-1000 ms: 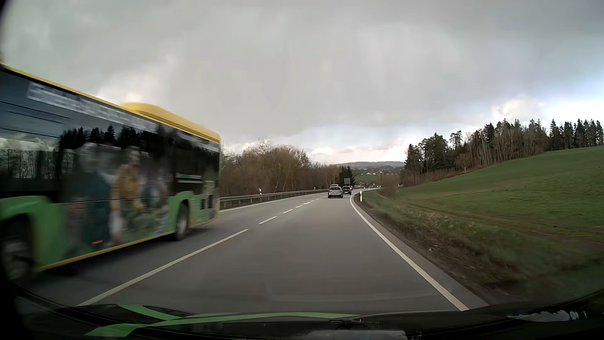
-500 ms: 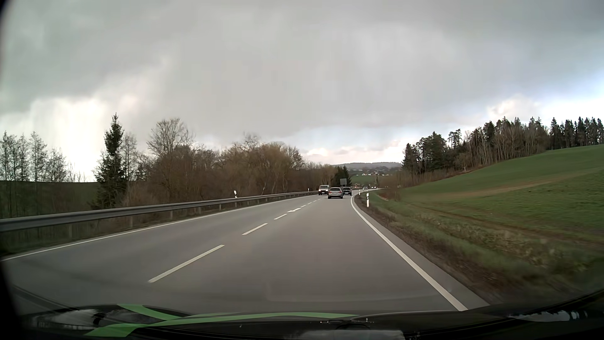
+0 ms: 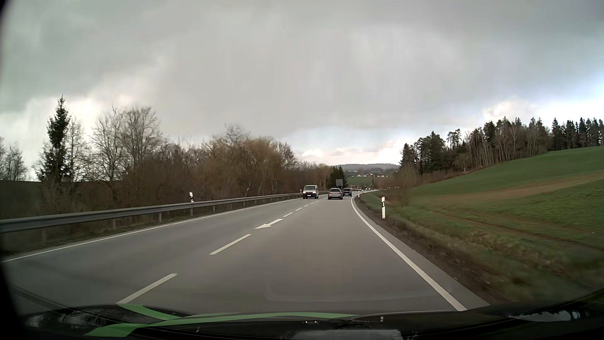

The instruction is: Follow the waypoints while adhering to traffic rules and regulations

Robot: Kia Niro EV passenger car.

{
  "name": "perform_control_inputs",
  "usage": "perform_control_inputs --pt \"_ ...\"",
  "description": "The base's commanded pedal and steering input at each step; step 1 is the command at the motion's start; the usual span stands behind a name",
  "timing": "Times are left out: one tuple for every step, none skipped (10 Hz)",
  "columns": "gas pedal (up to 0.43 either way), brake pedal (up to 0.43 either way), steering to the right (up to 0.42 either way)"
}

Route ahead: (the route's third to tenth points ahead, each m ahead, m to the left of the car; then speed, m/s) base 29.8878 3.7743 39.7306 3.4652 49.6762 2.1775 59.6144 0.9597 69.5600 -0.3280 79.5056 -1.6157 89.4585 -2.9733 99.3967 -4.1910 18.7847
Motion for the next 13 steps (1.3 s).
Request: perform_control_inputs --pt "0.067 0.0 0.004" --pt "0.067 0.0 0.005" --pt "0.067 0.0 0.005" --pt "0.067 0.0 0.005" --pt "0.067 0.0 0.005" --pt "0.067 0.0 0.006" --pt "0.079 0.0 0.006" --pt "0.079 0.0 0.006" --pt "0.079 0.0 0.006" --pt "0.079 0.0 0.006" --pt "0.079 0.0 0.006" --pt "0.087 0.0 0.006" --pt "0.087 0.0 0.006"
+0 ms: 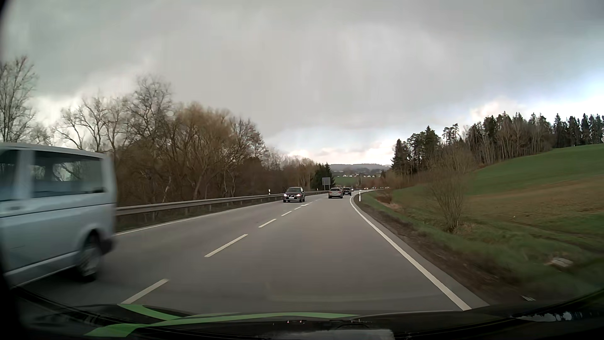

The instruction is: Follow the waypoints while adhering to traffic rules and regulations

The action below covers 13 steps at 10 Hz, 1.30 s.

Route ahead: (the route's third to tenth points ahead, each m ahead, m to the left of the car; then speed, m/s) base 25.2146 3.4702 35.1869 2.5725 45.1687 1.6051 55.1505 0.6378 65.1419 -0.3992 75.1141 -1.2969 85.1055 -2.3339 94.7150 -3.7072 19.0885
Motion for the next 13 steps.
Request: perform_control_inputs --pt "0.087 0.0 0.005" --pt "0.087 0.0 0.005" --pt "0.087 0.0 0.005" --pt "0.098 0.0 0.005" --pt "0.098 0.0 0.005" --pt "0.098 0.0 0.005" --pt "0.11 0.0 0.005" --pt "0.11 0.0 0.005" --pt "0.13 0.0 0.005" --pt "0.15 0.0 0.005" --pt "0.15 0.0 0.005" --pt "0.157 0.0 0.005" --pt "0.157 0.0 0.005"
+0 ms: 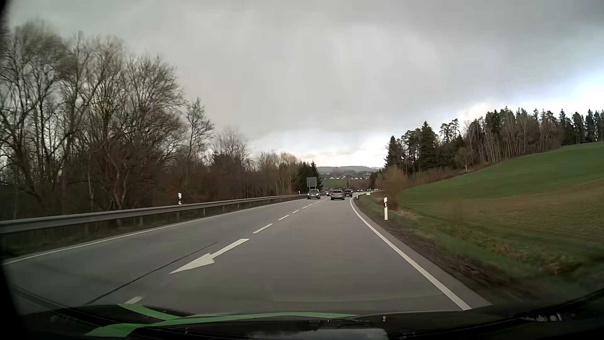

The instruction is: Follow the waypoints while adhering to traffic rules and regulations

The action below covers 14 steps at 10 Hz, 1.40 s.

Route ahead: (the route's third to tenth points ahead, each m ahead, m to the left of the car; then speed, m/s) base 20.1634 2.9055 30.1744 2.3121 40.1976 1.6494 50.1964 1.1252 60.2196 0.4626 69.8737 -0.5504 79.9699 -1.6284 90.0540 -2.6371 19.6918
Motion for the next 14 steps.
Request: perform_control_inputs --pt "0.157 0.0 0.005" --pt "0.157 0.0 0.005" --pt "0.157 0.0 0.005" --pt "0.157 0.0 0.005" --pt "0.157 0.0 0.005" --pt "0.157 0.0 0.005" --pt "0.157 0.0 0.005" --pt "0.157 0.0 0.005" --pt "0.157 0.0 0.005" --pt "0.157 0.0 0.005" --pt "0.157 0.0 0.005" --pt "0.157 0.0 0.005" --pt "0.157 0.0 0.005" --pt "0.157 0.0 0.005"
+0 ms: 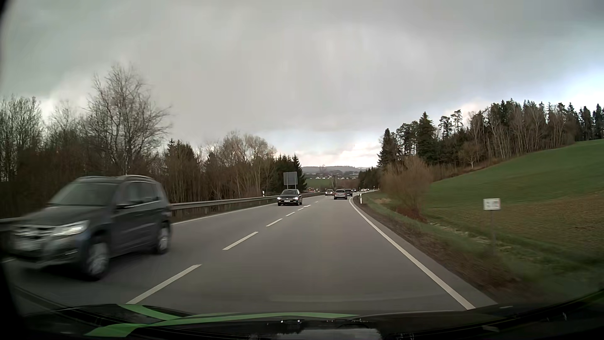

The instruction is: Follow the waypoints while adhering to traffic rules and regulations

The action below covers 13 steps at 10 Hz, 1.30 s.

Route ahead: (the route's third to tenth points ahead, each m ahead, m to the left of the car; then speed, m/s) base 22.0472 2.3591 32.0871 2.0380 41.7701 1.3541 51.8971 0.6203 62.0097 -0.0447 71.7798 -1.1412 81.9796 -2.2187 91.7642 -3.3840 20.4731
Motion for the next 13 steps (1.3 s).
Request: perform_control_inputs --pt "0.157 0.0 0.005" --pt "0.157 0.0 0.005" --pt "0.157 0.0 0.005" --pt "0.157 0.0 0.005" --pt "0.157 0.0 0.005" --pt "0.157 0.0 0.005" --pt "0.157 0.0 0.004" --pt "0.157 0.0 0.004" --pt "0.157 0.0 0.004" --pt "0.157 0.0 0.004" --pt "0.157 0.0 0.005" --pt "0.157 0.0 0.004" --pt "0.157 0.0 0.004"
